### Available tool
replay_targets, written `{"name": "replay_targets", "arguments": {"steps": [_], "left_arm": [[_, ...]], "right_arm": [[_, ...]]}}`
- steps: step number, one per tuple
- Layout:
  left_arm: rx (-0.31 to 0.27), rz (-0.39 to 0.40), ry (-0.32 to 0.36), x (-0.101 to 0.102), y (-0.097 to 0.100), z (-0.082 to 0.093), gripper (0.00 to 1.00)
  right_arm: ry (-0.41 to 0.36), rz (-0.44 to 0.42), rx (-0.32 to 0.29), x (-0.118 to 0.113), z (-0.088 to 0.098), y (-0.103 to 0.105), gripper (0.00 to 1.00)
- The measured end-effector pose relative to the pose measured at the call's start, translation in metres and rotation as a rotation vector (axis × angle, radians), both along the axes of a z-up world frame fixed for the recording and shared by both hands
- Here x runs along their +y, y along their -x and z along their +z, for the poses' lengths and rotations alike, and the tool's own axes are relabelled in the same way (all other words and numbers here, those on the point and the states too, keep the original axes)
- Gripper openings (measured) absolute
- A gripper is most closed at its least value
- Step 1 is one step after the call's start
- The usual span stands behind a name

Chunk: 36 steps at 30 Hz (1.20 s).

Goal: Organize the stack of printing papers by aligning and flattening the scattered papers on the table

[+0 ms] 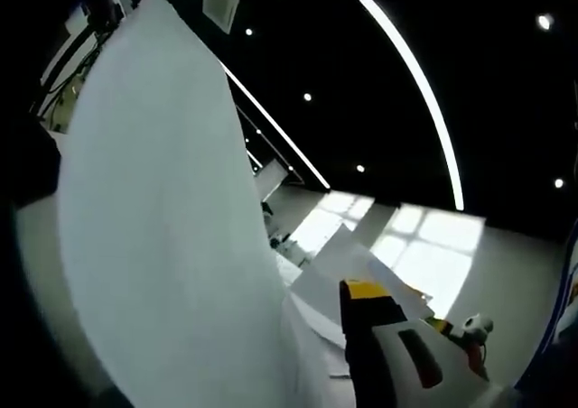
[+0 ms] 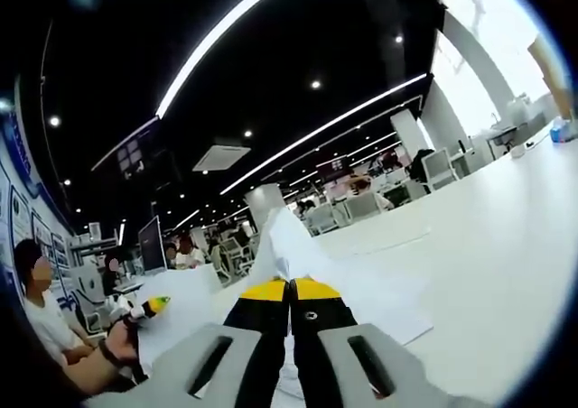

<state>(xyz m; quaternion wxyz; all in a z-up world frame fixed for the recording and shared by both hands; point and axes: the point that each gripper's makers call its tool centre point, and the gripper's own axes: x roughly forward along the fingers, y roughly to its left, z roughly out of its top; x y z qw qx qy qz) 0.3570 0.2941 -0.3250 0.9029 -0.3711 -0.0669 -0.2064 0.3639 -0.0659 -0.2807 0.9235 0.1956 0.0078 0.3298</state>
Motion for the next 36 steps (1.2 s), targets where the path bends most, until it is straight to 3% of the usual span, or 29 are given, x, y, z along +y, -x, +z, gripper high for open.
{"name": "replay_targets", "arguments": {"steps": [36], "left_arm": [[0.000, -0.010, -0.013, 0.0027, -0.0021, -0.0012, 0.35]], "right_arm": [[-0.011, 0.000, -0.008, 0.0027, 0.0054, -0.0055, 0.00]]}}
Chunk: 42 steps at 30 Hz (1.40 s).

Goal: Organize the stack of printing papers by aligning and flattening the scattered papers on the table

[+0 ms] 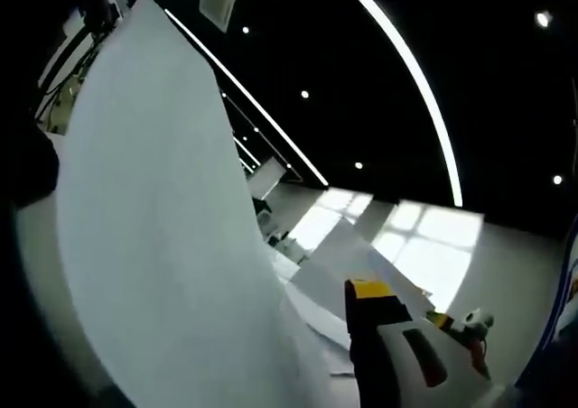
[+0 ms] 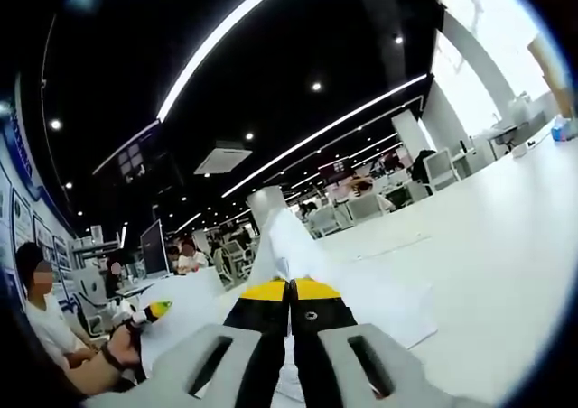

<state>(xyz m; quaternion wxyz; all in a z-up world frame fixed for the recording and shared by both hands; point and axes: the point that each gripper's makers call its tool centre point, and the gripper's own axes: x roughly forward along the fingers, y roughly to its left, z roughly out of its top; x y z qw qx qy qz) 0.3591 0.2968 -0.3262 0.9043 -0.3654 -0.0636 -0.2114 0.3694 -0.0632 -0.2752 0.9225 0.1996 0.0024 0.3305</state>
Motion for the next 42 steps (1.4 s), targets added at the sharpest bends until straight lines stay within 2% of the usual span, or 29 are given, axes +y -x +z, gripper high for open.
{"name": "replay_targets", "arguments": {"steps": [42], "left_arm": [[0.003, -0.010, -0.011, -0.004, 0.002, 0.000, 0.36]], "right_arm": [[-0.085, 0.060, 0.013, 0.014, 0.016, 0.007, 0.00]]}}
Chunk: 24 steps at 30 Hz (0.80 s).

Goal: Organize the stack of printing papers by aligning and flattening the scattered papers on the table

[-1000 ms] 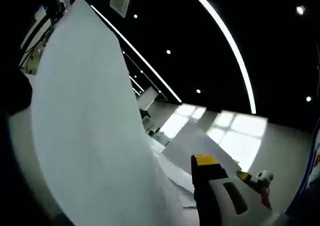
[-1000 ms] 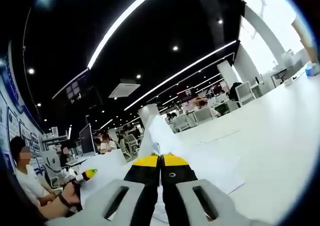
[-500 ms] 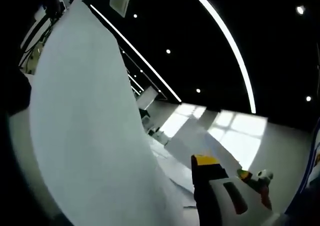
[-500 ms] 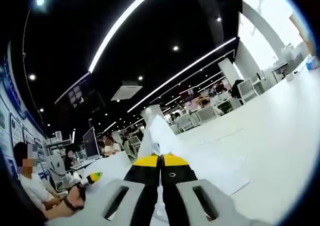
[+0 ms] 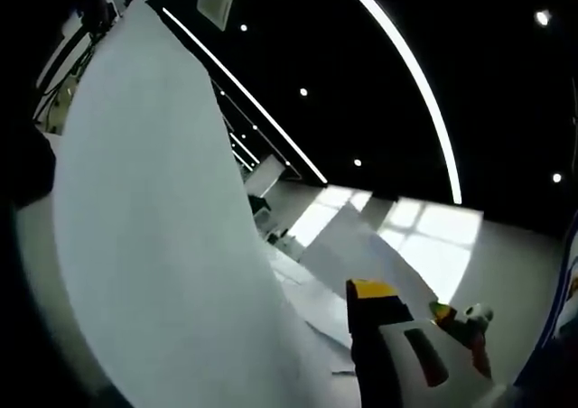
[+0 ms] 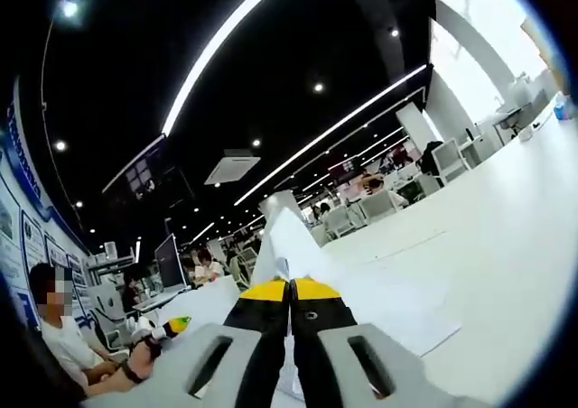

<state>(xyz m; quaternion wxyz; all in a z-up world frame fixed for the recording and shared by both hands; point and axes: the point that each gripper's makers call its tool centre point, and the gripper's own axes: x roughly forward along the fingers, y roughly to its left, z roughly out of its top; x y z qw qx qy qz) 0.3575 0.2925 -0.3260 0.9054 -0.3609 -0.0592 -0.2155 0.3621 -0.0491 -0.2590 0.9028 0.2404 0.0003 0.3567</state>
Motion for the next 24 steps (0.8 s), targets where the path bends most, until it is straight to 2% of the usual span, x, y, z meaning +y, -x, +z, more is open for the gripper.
{"name": "replay_targets", "arguments": {"steps": [24], "left_arm": [[0.000, -0.006, -0.012, -0.005, 0.000, 0.000, 0.37]], "right_arm": [[-0.043, 0.042, -0.007, 0.012, 0.012, 0.001, 0.00]]}}
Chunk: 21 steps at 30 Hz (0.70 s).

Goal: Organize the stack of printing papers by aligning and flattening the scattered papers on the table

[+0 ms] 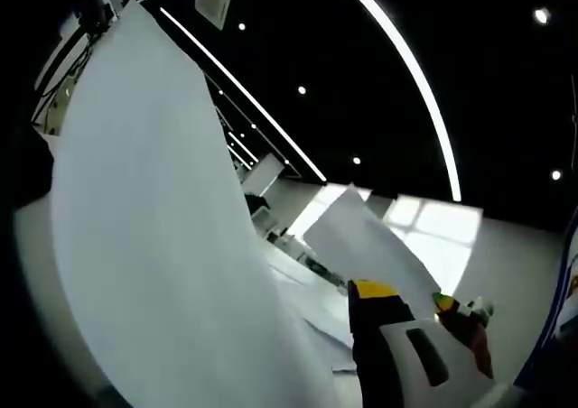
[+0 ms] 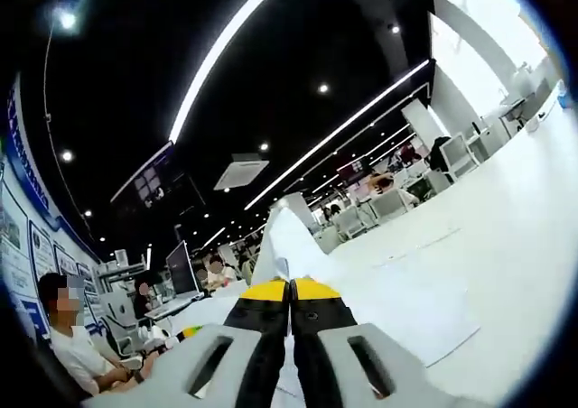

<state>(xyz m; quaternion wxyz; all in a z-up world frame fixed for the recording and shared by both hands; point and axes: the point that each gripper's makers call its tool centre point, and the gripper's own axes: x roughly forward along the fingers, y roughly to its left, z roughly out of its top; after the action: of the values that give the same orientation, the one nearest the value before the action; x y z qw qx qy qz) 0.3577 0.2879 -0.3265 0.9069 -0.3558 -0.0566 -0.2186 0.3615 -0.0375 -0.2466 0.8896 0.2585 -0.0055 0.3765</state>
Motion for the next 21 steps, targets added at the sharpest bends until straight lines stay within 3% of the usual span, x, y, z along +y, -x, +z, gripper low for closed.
{"name": "replay_targets", "arguments": {"steps": [21], "left_arm": [[0.001, -0.005, -0.009, -0.001, 0.000, 0.000, 0.38]], "right_arm": [[-0.023, 0.036, -0.011, 0.013, 0.011, 0.002, 0.00]]}}
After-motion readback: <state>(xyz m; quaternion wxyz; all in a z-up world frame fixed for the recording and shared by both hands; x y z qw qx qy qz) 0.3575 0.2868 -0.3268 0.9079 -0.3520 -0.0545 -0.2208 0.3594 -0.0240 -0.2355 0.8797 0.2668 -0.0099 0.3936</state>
